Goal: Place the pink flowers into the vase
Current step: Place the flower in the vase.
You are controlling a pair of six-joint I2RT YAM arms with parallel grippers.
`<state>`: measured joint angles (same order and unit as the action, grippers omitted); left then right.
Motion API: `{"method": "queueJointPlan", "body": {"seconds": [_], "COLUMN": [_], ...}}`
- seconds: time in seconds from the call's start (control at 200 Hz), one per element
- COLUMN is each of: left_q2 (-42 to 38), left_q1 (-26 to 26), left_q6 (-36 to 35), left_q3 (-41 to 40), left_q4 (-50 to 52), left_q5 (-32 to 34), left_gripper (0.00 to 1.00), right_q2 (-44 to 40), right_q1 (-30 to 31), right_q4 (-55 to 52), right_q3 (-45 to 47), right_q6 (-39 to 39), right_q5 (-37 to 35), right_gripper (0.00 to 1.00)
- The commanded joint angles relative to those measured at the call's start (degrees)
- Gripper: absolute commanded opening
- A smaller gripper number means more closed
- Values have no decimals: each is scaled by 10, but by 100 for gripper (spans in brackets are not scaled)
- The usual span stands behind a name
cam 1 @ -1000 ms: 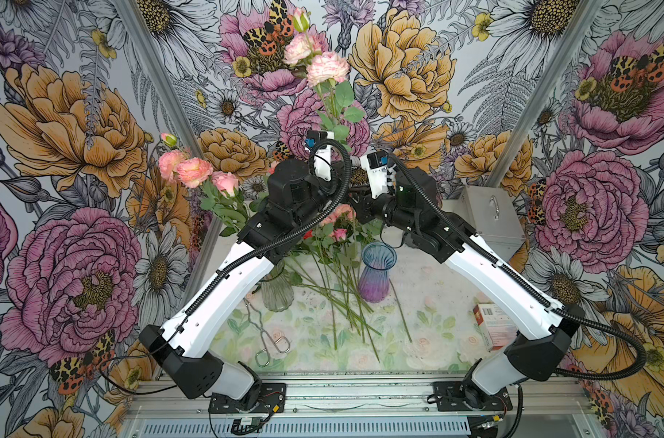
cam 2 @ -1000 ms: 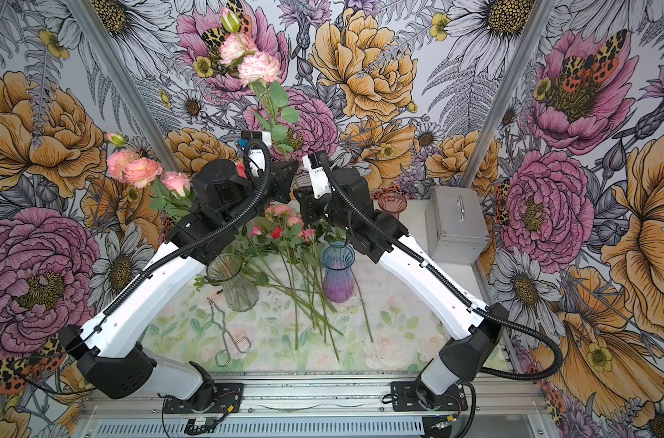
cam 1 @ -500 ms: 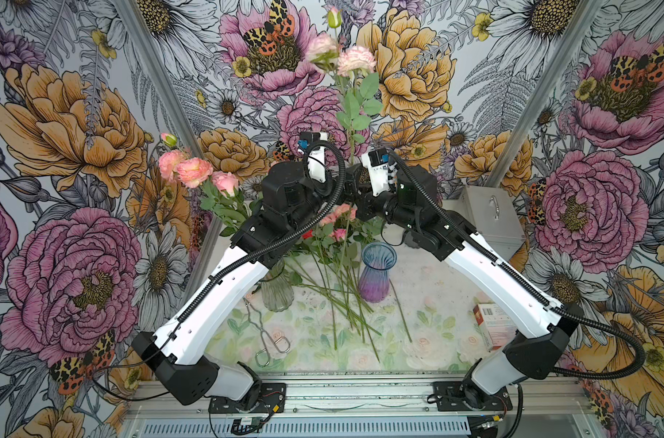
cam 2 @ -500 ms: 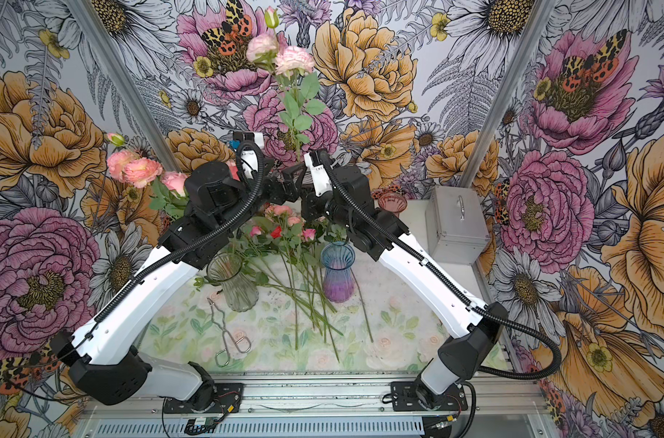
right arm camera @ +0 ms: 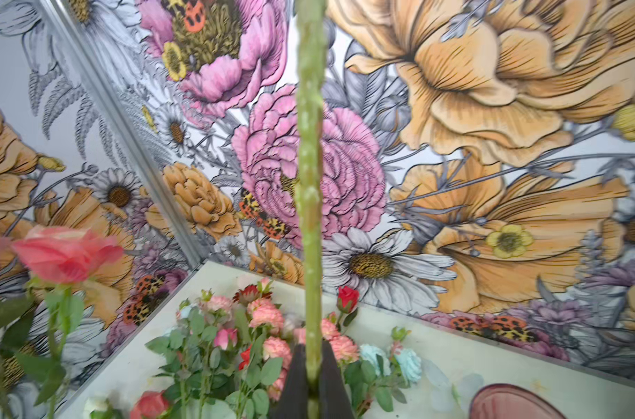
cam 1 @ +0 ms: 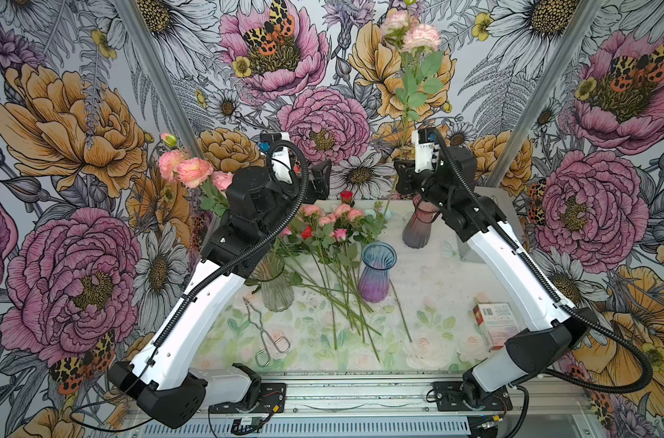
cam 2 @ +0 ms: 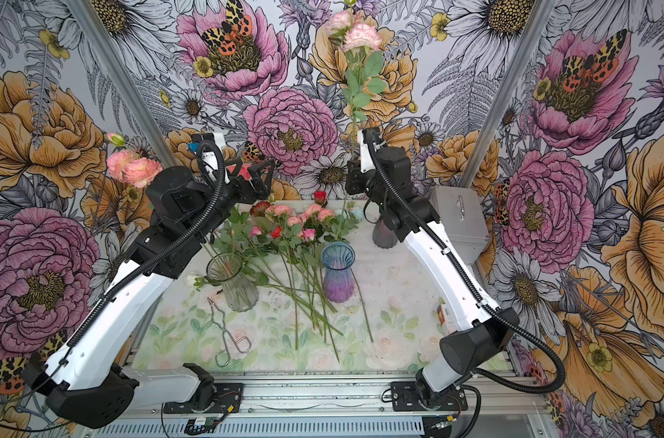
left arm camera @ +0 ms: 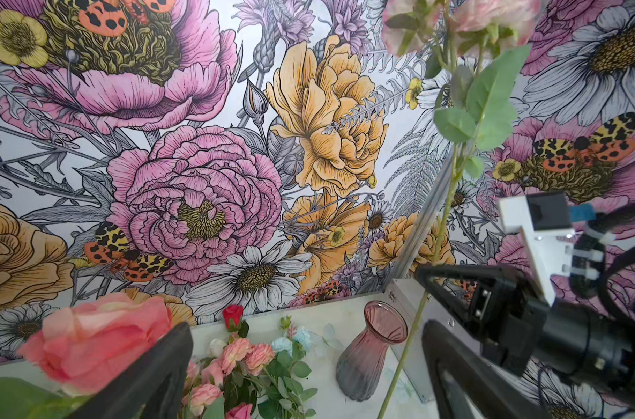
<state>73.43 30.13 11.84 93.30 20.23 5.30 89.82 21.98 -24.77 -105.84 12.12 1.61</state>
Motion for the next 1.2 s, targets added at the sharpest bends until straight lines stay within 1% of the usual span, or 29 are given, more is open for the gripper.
{"method": "queueJointPlan", "body": {"seconds": [0.0,0.19,0.365,0.495,0.685,0.825,1.076,1.196], "left_q2": [-10,-13,-9,-6,1,11,19,22], "left_q1": [-5,-4,-4,-2,-2,-1,2,6], "left_q6": [-2,-11,-21,-27,-30,-30,-24,-23], "left_q3": [-13,-27,-42,-58,-78,-81,-94,-97], "left_q4": [7,7,2,-8,-25,-27,-41,-42], "left_q5": [-26,-45,-67,-77,-86,-90,-98,-97], "left_gripper": [99,99,98,99,99,99,99,99], "right_q2": [-1,21,55,84,109,106,71,73], "right_q1": [-41,-110,-153,-170,-174,-177,-183,-183], "right_q4": [35,63,86,88,109,149,268,278], "right_q3": [-31,-60,-82,-103,-83,-27,129,160], "right_q6": [-9,5,-15,-27,-61,-74,-68,-60], "right_q5": [-13,-21,-34,-38,-58,-64,-55,-53], "right_gripper": [0,0,0,0,0,0,0,0]}}
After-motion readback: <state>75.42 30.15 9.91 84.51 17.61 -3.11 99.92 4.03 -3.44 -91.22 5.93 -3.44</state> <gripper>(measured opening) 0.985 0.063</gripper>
